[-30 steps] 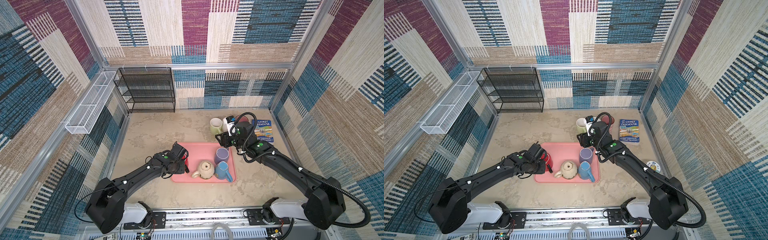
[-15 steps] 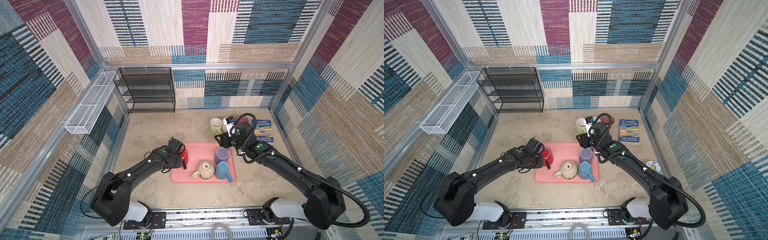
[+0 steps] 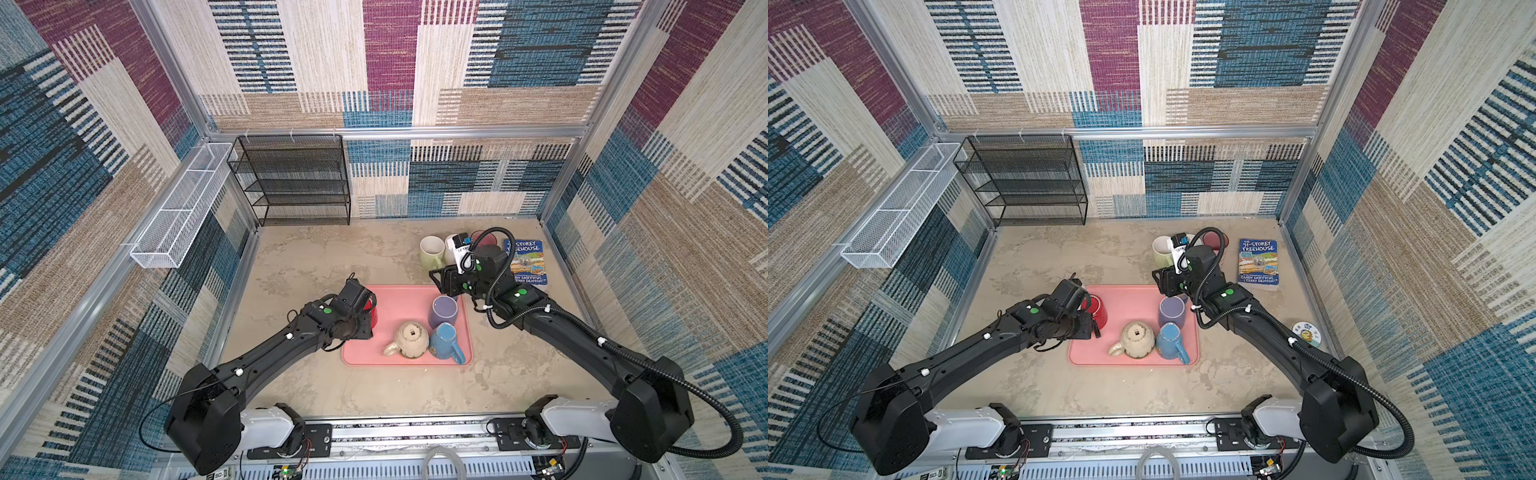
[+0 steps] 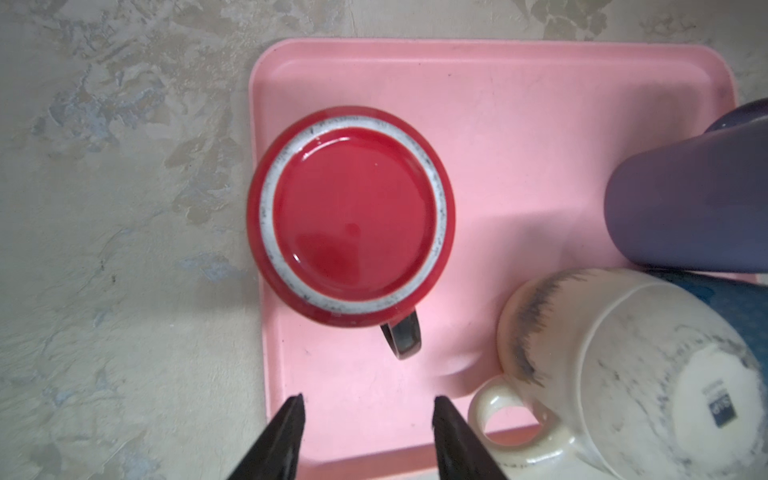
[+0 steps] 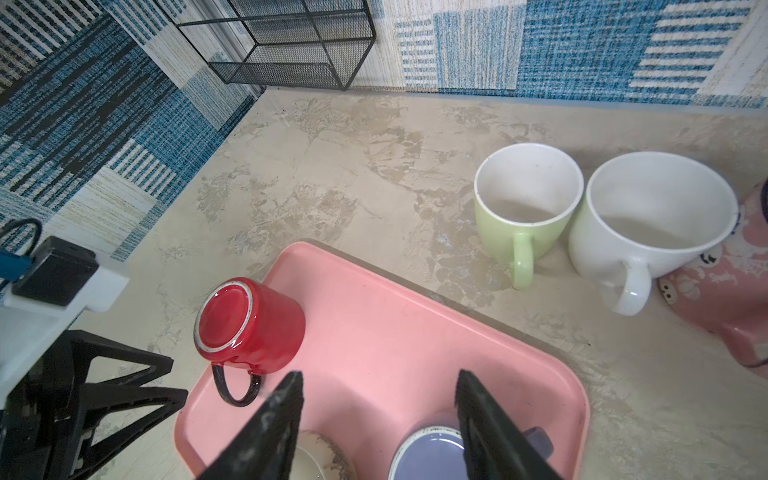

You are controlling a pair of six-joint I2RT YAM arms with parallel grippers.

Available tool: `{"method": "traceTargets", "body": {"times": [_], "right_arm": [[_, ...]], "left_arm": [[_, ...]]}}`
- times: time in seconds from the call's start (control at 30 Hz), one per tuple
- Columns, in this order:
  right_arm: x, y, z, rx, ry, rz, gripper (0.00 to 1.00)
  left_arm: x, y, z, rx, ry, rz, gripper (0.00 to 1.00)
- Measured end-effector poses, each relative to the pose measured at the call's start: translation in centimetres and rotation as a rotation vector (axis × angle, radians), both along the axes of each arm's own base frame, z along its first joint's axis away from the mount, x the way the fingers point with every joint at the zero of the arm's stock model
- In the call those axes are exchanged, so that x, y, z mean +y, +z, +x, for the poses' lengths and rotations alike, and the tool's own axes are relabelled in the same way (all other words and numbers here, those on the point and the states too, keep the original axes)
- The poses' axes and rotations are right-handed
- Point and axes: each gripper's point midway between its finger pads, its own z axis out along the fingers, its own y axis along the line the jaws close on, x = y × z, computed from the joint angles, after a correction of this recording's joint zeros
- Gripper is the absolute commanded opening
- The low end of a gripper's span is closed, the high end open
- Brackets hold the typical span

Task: Turn the mug right side up
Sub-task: 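Move the left gripper over the upside-down red mug while the right releases and rises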

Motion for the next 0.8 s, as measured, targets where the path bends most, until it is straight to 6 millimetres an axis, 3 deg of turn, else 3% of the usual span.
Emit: {"method": "traceTargets", "body": {"times": [0.13, 0.37, 0.67, 0.8], "right_arm": [[0.1, 0.1, -0.3, -0.002, 0.001, 0.010, 0.63], [0.4, 0.5, -0.4, -0.014, 0.006, 0.024, 0.64], [0.7, 0.5, -0.6, -0.016, 0.018, 0.030, 0.65], [0.8, 0.4, -0.6, -0.014, 0.020, 0.029, 0.65]], "left_arm": [[-0.5, -0.7, -0.3, 0.010, -0.011, 0.031, 0.66], [-1.3, -2.2, 0.1, 0.033, -0.027, 0.084, 0.69], [-1.3, -3.6, 1.2, 0.042, -0.014, 0.155, 0.67], [-0.9, -3.7, 1.4, 0.032, -0.004, 0.178, 0.61]]}}
